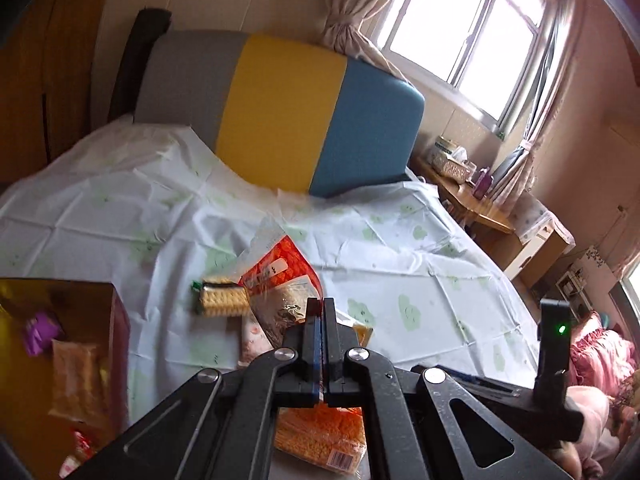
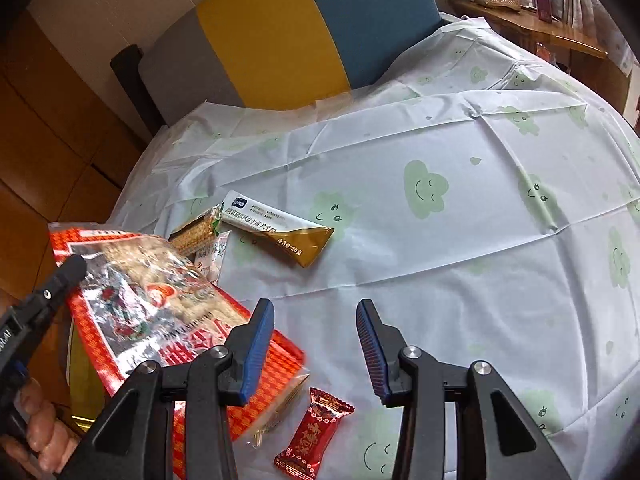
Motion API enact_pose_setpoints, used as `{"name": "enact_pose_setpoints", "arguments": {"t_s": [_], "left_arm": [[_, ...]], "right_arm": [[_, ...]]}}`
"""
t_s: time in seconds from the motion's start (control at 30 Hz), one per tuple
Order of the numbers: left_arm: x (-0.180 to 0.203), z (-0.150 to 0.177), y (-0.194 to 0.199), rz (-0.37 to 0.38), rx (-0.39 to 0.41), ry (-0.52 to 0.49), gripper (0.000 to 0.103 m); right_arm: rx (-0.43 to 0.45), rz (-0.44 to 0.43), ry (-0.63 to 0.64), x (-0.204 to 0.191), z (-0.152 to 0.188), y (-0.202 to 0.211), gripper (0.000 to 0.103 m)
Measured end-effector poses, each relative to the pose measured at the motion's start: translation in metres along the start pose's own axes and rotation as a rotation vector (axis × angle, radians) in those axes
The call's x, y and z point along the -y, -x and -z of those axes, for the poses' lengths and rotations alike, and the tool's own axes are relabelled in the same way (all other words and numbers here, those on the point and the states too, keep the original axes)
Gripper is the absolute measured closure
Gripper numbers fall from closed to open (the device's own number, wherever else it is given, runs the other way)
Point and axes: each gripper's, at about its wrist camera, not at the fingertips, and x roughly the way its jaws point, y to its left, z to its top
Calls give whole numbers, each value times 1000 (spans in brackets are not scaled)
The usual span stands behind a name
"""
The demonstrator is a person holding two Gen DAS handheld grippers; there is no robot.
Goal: Organize snacks
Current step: 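Grasp the red-and-orange snack stick bag with the left gripper, then lift the snack stick bag and lower it into the gold tin with the left gripper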
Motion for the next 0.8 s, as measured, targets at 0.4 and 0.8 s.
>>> {"name": "enact_pose_setpoints", "arguments": {"t_s": [0.4,0.8], "left_arm": [[-36,-24,66,-36,67,30,103],[-89,-22,148,-65,98,82,103]], "right_arm": [[-118,-89,173,-35,18,-22,60],[-182,-129,384,-79,50,-39,37]]}}
